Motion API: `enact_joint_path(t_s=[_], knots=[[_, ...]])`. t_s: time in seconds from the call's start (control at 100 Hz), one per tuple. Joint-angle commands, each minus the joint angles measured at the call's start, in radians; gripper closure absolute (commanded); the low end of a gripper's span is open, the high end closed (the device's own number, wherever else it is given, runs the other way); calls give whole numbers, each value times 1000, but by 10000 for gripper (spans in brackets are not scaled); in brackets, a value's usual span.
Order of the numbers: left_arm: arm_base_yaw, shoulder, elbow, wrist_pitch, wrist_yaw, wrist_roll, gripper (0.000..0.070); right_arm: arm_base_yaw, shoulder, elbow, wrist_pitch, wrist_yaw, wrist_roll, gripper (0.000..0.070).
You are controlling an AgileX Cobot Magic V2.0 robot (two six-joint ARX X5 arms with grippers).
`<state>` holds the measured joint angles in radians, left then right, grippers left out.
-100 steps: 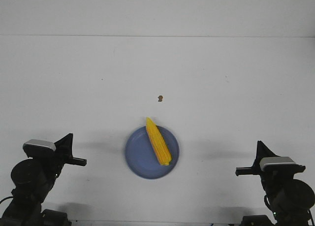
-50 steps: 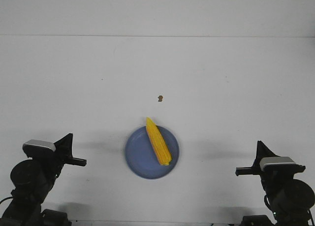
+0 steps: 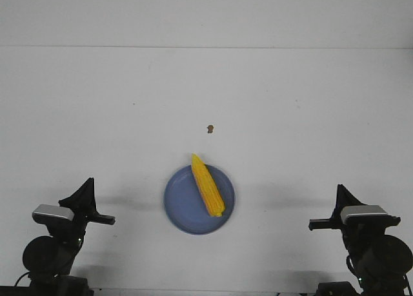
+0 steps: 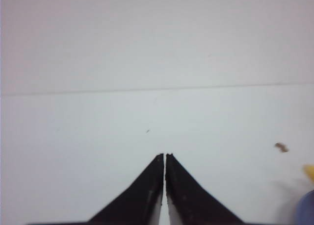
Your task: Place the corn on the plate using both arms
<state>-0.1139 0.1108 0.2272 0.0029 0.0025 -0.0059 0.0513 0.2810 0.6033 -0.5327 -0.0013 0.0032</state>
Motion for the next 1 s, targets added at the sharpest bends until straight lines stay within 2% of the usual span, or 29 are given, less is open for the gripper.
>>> enact_joint_path(t_s=[0.0, 0.33, 0.61, 0.99], knots=[[13, -31, -23, 26, -2, 15, 684, 0, 0, 11, 16, 2, 0, 686], [75, -108, -139, 62, -2, 16, 684, 0, 0, 11, 16, 2, 0, 686], [76, -108, -213, 177, -2, 16, 684, 0, 0, 11, 16, 2, 0, 686], [75, -108, -213, 179, -2, 18, 684, 0, 0, 11, 16, 2, 0, 686]])
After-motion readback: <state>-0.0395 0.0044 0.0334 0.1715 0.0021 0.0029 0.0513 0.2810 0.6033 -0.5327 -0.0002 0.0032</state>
